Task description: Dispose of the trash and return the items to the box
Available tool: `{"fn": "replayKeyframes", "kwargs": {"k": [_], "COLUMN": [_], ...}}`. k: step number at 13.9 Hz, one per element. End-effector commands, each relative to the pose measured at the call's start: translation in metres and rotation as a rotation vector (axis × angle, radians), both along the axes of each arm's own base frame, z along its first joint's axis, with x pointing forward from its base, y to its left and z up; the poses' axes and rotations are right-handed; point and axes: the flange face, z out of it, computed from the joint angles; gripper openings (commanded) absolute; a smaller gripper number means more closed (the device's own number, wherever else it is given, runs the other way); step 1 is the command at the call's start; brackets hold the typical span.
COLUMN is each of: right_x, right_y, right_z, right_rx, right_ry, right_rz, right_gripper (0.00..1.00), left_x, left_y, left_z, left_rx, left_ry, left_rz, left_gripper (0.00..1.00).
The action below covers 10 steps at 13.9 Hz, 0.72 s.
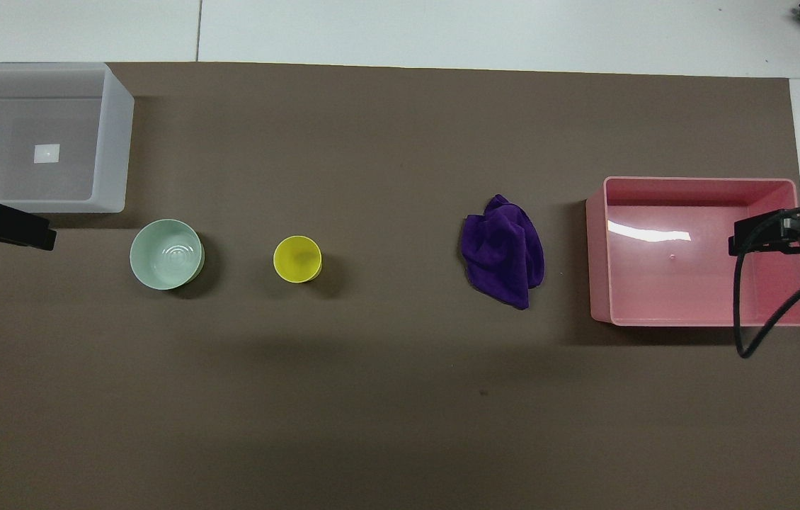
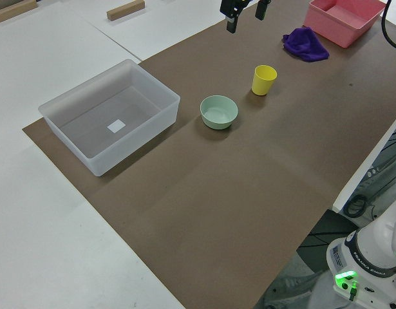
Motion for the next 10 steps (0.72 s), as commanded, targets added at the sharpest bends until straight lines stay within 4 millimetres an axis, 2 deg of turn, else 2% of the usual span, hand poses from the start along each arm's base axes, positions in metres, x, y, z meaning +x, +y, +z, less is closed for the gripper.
{"fn": "replayKeyframes", "kwargs": {"k": [1,10], "right_x": [-0.0007,-0.0007], "right_y": [-0.0024,-0.0024], "right_z": [0.0022,0.0022], "right_rx": [0.005,0.005], "right_ry": [0.017,0.017], "right_rz": [0.019,0.019], "right_gripper": [1.00,1.00], "left_x": [-0.0070,-0.0079], "left_y": [-0.0012,-0.0069], "left_z": [0.0024,-0.0002], "left_rx": [0.006,0.007], "left_ry": [0.009,0.003], "left_rz": [0.014,-0.013], "left_gripper": [1.00,1.00]}}
